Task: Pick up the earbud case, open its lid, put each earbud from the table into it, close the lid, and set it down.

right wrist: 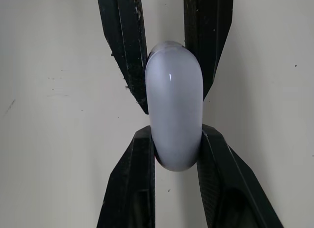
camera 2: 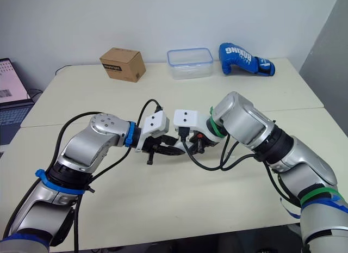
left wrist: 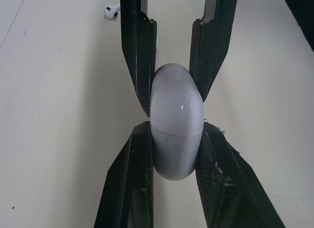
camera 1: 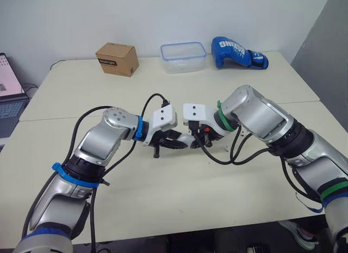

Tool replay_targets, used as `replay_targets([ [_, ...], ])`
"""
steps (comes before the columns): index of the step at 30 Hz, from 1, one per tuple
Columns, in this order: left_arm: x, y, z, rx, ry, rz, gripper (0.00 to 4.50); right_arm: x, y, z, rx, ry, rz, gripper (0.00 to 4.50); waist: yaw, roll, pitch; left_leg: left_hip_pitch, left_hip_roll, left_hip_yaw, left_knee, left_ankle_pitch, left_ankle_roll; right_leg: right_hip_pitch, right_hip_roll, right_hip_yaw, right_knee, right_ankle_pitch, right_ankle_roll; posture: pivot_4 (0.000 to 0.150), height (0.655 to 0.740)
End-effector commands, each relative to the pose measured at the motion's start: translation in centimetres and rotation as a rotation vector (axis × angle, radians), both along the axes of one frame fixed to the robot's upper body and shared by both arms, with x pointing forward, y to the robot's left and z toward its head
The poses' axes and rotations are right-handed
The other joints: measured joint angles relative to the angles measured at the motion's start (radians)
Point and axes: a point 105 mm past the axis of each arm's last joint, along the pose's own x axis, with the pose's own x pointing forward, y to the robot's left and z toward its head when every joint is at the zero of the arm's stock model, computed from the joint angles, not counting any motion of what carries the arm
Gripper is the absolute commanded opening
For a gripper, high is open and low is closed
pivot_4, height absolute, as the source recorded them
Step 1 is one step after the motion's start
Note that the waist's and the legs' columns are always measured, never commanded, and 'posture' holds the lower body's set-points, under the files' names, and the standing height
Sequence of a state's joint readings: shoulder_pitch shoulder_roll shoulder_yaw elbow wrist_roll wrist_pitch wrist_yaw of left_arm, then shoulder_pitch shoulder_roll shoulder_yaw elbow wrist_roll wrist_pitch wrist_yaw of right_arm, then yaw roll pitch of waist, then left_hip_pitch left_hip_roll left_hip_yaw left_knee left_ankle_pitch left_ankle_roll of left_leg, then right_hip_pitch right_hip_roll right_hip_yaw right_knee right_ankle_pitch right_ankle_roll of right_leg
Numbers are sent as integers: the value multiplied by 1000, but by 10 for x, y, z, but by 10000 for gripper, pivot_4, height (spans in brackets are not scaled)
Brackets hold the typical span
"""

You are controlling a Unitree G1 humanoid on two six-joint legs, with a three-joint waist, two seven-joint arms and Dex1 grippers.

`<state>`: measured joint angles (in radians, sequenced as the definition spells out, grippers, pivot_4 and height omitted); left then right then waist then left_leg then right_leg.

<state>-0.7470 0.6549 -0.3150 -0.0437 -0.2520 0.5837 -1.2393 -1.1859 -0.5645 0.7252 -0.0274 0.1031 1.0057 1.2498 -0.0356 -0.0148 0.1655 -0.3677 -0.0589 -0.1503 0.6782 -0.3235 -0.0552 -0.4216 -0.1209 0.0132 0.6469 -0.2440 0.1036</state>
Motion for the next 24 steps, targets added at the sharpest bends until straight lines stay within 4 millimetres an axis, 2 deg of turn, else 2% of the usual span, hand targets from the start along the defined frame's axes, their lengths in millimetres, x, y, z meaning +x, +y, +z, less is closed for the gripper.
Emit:
replay_targets([
  [1,-2,-2,11,-31,-32,-15,7527,5,3,14,15,-88,10,21199,0,0,0,0,0,0,0,0,0,0,0,0,0,0,0,1500,7307],
  [2,-2,-1,11,-35,-33,-12,7527,6,1,15,15,-97,7,24564,0,0,0,0,0,0,0,0,0,0,0,0,0,0,0,1500,7307],
  [7,0,6,13,-72,-63,18,7527,2,-9,26,85,-92,13,24564,0,0,0,0,0,0,0,0,0,0,0,0,0,0,0,1500,7307],
  [14,4,17,12,-165,-87,85,7527,-20,-30,31,251,-50,41,24564,3,0,0,0,0,0,0,0,0,0,0,0,0,0,0,1500,7307],
  [18,2,19,12,-314,-37,113,7527,-25,-41,25,349,-16,-26,24564,4,0,0,0,0,0,0,0,0,0,-1,0,0,0,0,1500,7307],
  [24,2,21,9,-487,-4,151,7527,-19,-47,18,525,-52,-158,24564,5,0,0,0,0,1,1,0,0,1,-1,0,0,0,0,1500,7307],
])
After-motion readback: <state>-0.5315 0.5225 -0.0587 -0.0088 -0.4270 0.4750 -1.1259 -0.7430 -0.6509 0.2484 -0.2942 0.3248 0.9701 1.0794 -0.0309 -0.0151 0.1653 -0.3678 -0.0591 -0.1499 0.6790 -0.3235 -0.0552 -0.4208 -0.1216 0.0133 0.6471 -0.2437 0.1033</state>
